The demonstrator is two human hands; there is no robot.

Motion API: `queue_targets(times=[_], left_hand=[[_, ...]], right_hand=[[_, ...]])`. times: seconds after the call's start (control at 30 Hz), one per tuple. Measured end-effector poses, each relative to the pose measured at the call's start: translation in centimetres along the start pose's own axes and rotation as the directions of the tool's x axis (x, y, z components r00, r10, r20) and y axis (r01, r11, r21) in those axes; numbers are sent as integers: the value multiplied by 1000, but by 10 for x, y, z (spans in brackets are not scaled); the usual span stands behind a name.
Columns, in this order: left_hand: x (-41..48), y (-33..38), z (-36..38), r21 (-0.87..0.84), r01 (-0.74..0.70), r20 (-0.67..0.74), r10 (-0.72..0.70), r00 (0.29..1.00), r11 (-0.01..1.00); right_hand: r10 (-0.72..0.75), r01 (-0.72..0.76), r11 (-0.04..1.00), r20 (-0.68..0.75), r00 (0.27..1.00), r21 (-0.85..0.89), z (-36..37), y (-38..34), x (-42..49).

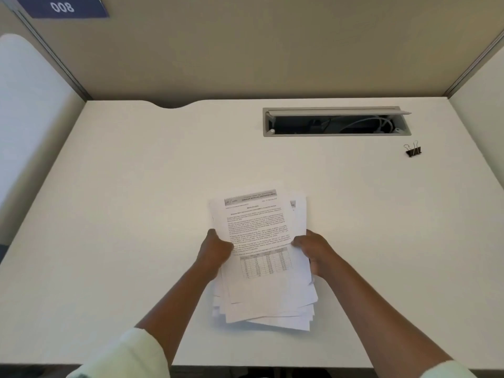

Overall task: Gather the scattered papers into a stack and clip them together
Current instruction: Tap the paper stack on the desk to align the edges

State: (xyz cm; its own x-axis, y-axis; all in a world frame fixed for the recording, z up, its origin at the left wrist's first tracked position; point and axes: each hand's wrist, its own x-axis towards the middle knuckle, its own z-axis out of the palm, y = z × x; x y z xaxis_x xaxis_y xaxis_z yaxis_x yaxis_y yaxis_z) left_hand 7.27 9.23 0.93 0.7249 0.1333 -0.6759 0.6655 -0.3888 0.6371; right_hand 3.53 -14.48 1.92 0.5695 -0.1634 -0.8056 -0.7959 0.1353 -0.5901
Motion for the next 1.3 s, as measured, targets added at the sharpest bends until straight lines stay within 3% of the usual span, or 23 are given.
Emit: queue_targets(times=[0.2, 0.33, 0.47, 0.67, 0.77, 0.97, 1.17, 1.3], left_hand=[[-20, 31, -4, 7, -296, -146, 294, 944, 955], [-34, 64, -24, -168, -543, -228, 503, 834, 823], [-42, 84, -36, -275, -684, -288, 621, 729, 675], [-42, 58, -23, -203, -614, -273, 558, 784, 763], [-41, 55, -19, -209, -618, -268, 564, 781, 758], [-41, 59, -10, -190, -644, -278, 589, 759, 741], [-44, 67, -17, -222, -707, -335, 629, 702, 671], [-36, 50, -17, -225, -660, -298, 594, 747, 717]], right_hand=[[-322, 313, 943, -65, 945, -113, 11, -22, -19], [-587, 586, 809, -98, 804, -39, 3, -49, -33], [-702, 711, 701, -119, 702, 59, -4, -66, -44], [-714, 702, 699, -172, 679, -132, 4, -44, -37], [-721, 701, 693, -191, 666, -170, 8, -39, -32], [-695, 696, 712, -238, 678, -97, 18, -41, -33], [-735, 756, 653, -266, 624, -29, 12, -49, -38], [-682, 697, 716, -265, 682, -49, 14, -41, -35]])
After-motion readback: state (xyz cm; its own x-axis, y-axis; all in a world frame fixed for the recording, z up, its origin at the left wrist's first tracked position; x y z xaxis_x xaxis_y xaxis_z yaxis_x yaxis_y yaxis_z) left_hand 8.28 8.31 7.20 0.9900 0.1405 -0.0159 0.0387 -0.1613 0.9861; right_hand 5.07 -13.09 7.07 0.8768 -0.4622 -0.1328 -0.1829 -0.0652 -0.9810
